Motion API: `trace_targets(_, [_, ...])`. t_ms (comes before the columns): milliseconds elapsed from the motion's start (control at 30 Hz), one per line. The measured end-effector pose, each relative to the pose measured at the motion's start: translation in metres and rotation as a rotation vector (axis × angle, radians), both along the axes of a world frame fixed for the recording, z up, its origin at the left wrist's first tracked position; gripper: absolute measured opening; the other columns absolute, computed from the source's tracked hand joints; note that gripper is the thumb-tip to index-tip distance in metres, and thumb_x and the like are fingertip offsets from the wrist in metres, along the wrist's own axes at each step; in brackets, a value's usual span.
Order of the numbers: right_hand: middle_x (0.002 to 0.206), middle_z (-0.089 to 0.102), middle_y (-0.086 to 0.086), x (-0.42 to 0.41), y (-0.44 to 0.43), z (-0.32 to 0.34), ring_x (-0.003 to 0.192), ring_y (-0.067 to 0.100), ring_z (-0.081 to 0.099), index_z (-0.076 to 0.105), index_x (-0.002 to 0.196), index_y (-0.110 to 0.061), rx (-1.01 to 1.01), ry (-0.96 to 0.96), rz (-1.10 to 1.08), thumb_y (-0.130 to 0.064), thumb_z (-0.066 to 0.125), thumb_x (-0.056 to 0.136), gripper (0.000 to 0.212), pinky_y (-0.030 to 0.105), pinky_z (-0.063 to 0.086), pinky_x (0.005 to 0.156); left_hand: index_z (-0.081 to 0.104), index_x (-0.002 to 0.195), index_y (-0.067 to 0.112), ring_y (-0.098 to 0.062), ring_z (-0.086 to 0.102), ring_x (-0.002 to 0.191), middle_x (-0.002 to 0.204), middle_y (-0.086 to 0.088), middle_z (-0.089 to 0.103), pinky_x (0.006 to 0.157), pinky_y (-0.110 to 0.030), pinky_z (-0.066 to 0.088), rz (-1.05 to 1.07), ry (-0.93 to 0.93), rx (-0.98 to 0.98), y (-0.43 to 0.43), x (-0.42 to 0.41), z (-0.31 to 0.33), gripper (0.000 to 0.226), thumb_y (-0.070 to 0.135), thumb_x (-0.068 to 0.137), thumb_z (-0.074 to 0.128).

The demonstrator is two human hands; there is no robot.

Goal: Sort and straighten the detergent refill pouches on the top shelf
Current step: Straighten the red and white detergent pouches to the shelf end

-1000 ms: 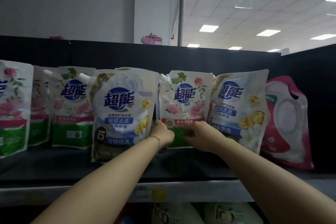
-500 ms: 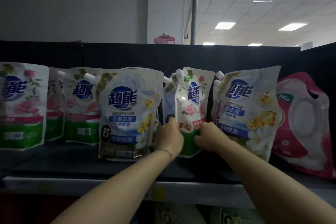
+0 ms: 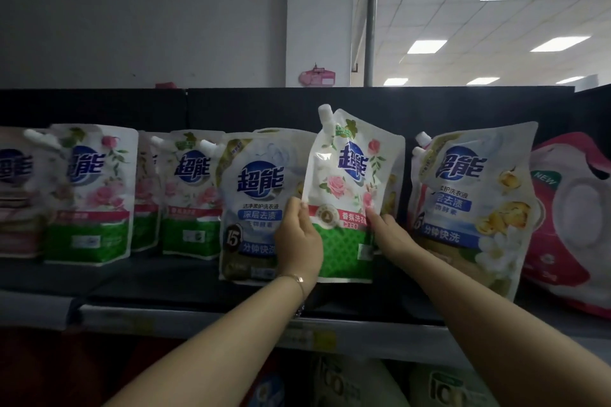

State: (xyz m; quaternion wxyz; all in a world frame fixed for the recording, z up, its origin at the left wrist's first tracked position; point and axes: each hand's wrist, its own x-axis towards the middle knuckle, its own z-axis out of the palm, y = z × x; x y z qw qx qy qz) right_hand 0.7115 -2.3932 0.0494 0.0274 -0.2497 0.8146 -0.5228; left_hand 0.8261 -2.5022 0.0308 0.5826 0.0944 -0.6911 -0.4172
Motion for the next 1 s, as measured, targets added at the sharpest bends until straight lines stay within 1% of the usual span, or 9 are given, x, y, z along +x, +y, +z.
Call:
trace_targets(100, [0.131,0.051,0.011,0.013,-0.017,-0.004,0.115,0.027,0.052,0.037,0.135,-0.003,-0.182,-0.048,0.037,-0.065,0.035,0.092,0.075,0.038,0.04,0.1,0.041,0.074,0.013,-0.001,0.041,0.05,0.062,0.0,0.044,0.048,-0.014,0.033,-0.04,0.048,0.003,-0.012,0.02,0.003,0.03,0.016,0.104,0.035])
trace_targets(233, [0.095,0.053,-0.002,0.049,-0.031,-0.014,0.078,0.006,0.05,0.038,0.111,-0.006,-0.444,0.121,-0.036,-0.048,0.036,0.099,0.044,0.028,0.037,0.064,0.039,0.072,0.016,-0.002,0.04,0.05,0.06,0.003,0.04,0.049,-0.014,0.032,-0.059,0.092,-0.031,-0.022,0.045,0.003,0.032,0.016,0.104,0.034])
trace_targets(300, [0.088,0.054,-0.003,0.069,-0.039,-0.014,0.075,0.006,0.052,0.039,0.106,-0.007,-0.525,0.216,-0.096,-0.047,0.039,0.099,0.041,0.029,0.039,0.061,0.047,0.082,0.018,0.003,0.045,0.054,0.066,0.009,0.047,0.055,-0.012,0.034,-0.061,0.105,0.002,-0.035,0.058,0.004,0.026,0.018,0.104,0.033])
trace_targets(367, [0.089,0.056,-0.003,0.086,-0.051,-0.01,0.08,0.012,0.056,0.04,0.106,-0.009,-0.559,0.23,-0.058,-0.051,0.039,0.098,0.043,0.034,0.044,0.068,0.055,0.114,0.024,0.016,0.052,0.085,0.097,0.019,0.056,0.077,-0.009,0.04,-0.061,0.087,0.094,-0.051,0.07,0.005,0.024,0.021,0.104,0.033])
trace_targets(433, [0.092,0.058,-0.003,0.1,-0.066,-0.006,0.086,0.016,0.058,0.041,0.107,-0.013,-0.522,0.243,0.044,-0.061,0.04,0.087,0.052,0.037,0.046,0.073,0.042,0.141,0.015,0.005,0.04,0.119,0.124,0.015,0.045,0.097,-0.013,0.033,-0.03,0.058,0.144,-0.073,0.083,0.004,0.039,0.02,0.104,0.032])
trace_targets(567, [0.098,0.057,-0.007,0.127,-0.102,-0.006,0.091,0.018,0.058,0.042,0.114,-0.017,-0.29,0.469,0.111,-0.072,0.033,0.067,0.073,0.038,0.047,0.078,0.039,0.145,0.011,-0.011,0.04,0.131,0.139,0.003,0.045,0.11,-0.028,0.034,0.043,0.033,0.103,-0.127,0.104,-0.005,0.043,0.02,0.104,0.032])
trace_targets(667, [0.095,0.056,-0.009,0.141,-0.129,-0.01,0.086,0.018,0.06,0.047,0.114,-0.015,-0.081,0.665,0.141,-0.081,0.029,0.071,0.081,0.036,0.046,0.072,0.046,0.139,0.014,-0.013,0.047,0.12,0.128,0.003,0.05,0.103,-0.032,0.04,0.124,0.006,0.068,-0.17,0.122,-0.014,0.039,0.022,0.103,0.033])
trace_targets(800, [0.098,0.064,0.001,0.164,-0.158,-0.012,0.084,0.024,0.064,0.038,0.111,-0.017,0.104,0.828,0.091,-0.071,0.038,0.086,0.06,0.035,0.048,0.068,0.047,0.081,0.023,-0.024,0.051,0.075,0.081,-0.004,0.052,0.064,-0.033,0.039,0.298,0.0,-0.092,-0.215,0.139,-0.021,0.027,0.03,0.102,0.033])
trace_targets(1000, [0.1,0.063,0.001,0.185,-0.219,-0.008,0.088,0.026,0.065,0.034,0.105,-0.019,0.117,0.675,0.001,-0.073,0.046,0.082,0.059,0.034,0.049,0.064,0.041,0.07,0.023,-0.018,0.051,0.061,0.069,0.0,0.052,0.054,-0.03,0.034,0.385,-0.189,-0.066,-0.264,0.155,-0.015,0.035,0.029,0.103,0.035])
